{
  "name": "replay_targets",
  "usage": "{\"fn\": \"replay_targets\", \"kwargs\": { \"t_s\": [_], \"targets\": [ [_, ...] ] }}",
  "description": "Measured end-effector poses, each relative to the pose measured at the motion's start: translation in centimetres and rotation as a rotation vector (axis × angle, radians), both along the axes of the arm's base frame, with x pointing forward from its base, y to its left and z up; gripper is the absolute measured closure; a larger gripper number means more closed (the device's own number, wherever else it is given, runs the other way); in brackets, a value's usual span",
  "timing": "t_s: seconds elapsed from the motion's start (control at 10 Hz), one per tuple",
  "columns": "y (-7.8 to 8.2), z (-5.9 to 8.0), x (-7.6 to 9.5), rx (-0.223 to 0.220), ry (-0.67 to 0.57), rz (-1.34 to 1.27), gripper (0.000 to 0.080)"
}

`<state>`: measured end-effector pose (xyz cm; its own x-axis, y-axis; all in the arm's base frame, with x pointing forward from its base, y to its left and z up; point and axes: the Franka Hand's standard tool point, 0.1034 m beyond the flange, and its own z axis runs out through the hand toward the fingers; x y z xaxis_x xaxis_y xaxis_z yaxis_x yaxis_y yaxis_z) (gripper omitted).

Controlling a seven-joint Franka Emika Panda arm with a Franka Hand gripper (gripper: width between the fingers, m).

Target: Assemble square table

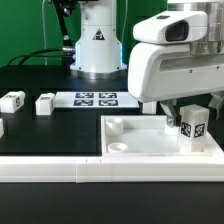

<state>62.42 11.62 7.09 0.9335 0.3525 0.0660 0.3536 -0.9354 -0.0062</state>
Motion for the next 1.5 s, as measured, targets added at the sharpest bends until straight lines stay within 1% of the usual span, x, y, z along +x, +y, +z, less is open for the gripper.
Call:
{"fn": "replay_targets", "kwargs": {
  "t_s": [0.1,0.2,0.6,0.8,1.2,1.3,1.5],
  "targets": [
    [-0.01,0.0,0.0,0.0,0.0,0.0,0.0423],
    [-0.03,-0.01,0.0,0.0,0.0,-0.001,0.0509],
    [-0.01,-0.01,0.0,0.005,0.002,-0.058,0.0509],
    [0.06,-0.02,0.0,0.018,0.006,-0.227,0.0509],
    [0.07,-0.11,-0.03,0.05,0.008,-0.738,0.0508],
    [-0.26,-0.12,0.02,0.048,0.007,-0.775,0.0508],
    [-0.77,-0.1,0.01,0.043,0.006,-0.928,0.0502]
  ]
}}
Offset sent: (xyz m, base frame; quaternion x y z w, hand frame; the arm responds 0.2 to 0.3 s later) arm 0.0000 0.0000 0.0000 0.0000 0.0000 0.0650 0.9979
